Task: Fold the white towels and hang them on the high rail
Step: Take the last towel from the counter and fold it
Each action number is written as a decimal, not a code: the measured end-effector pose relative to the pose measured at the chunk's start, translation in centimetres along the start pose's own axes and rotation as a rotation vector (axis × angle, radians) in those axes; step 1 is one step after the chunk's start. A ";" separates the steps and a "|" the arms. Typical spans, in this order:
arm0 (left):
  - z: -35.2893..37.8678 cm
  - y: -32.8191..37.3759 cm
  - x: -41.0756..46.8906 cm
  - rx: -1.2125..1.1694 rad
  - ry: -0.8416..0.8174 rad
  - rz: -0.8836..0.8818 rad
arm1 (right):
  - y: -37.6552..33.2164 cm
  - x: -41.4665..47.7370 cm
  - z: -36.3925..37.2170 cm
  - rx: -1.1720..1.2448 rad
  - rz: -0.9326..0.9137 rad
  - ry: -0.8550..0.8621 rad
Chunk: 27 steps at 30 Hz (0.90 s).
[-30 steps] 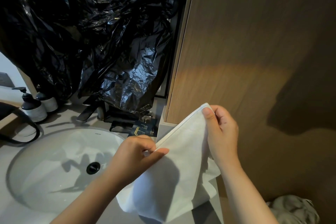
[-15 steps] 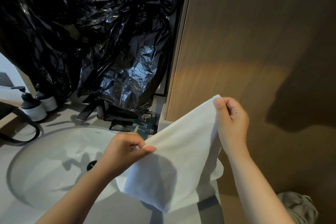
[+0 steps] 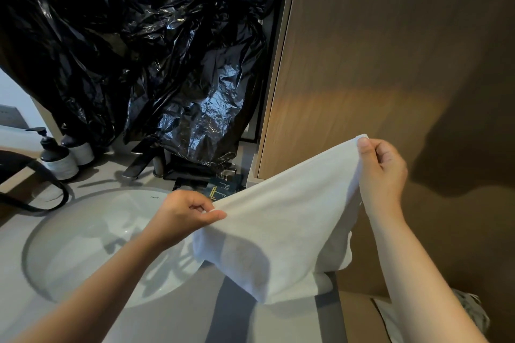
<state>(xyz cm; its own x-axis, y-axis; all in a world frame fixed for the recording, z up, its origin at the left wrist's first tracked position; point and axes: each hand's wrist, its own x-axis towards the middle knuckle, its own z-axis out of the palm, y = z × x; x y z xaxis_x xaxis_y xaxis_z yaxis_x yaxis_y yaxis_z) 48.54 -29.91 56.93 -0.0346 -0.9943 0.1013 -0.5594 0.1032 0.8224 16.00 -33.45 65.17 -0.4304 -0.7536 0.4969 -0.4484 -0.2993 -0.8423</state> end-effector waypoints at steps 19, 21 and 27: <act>-1.0 -2.6 0.3 0.205 -0.007 0.493 | 1.4 0.4 0.6 -0.035 0.023 -0.044; -1.0 -3.0 0.1 0.142 0.005 0.445 | 1.6 0.5 0.6 -0.040 0.026 -0.041; -0.8 -3.5 -0.2 0.287 -0.145 0.357 | 2.1 0.3 1.0 -0.068 0.041 -0.066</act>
<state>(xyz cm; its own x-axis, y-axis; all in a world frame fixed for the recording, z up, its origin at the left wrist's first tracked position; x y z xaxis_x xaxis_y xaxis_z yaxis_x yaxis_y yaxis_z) 51.23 -30.09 54.47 -0.3705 -0.8936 0.2533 -0.6970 0.4477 0.5602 15.70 -34.89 63.39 -0.3979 -0.8018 0.4458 -0.4844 -0.2290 -0.8443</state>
